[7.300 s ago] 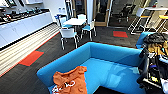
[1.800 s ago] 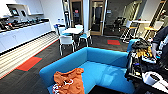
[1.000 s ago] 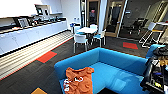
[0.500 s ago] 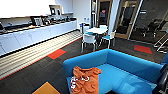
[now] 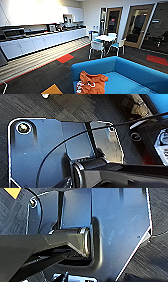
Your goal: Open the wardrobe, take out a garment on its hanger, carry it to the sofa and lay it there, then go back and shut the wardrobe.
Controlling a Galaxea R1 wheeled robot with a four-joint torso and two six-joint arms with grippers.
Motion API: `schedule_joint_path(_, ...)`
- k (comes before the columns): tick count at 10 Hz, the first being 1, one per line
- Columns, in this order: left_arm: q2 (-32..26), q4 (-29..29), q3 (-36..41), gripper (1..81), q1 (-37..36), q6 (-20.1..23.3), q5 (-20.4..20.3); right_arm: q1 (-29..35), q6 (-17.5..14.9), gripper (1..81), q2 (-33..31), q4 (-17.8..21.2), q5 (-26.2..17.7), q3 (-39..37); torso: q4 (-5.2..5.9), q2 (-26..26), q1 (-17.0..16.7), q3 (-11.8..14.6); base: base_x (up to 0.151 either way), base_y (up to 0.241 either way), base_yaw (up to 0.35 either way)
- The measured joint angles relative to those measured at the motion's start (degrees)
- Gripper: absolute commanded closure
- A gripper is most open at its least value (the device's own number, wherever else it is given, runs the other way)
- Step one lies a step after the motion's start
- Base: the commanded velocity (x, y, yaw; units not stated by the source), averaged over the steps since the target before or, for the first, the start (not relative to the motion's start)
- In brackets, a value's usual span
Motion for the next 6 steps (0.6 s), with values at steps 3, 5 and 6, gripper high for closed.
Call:
schedule_joint_path(3,-0.2,0.0,-0.3,1.0,1.2,0.0,0.3,-0.5,0.2,1.0,0.6,-0.1,-0.2,-0.1,0.0,0.0,0.0,0.5,0.0,0.0,0.261)
schedule_joint_path(5,-0.2,0.0,-0.4,1.0,1.2,0.0,0.4,-0.6,0.2,1.0,0.5,-0.1,-0.3,-0.5,0.0,0.0,0.0,0.5,0.0,0.0,0.261)
schedule_joint_path(6,0.0,0.0,-0.9,1.0,1.0,0.0,0.3,-0.7,0.1,1.0,0.5,-0.1,-0.3,-0.7,0.0,0.0,0.0,0.5,0.0,0.0,0.261)
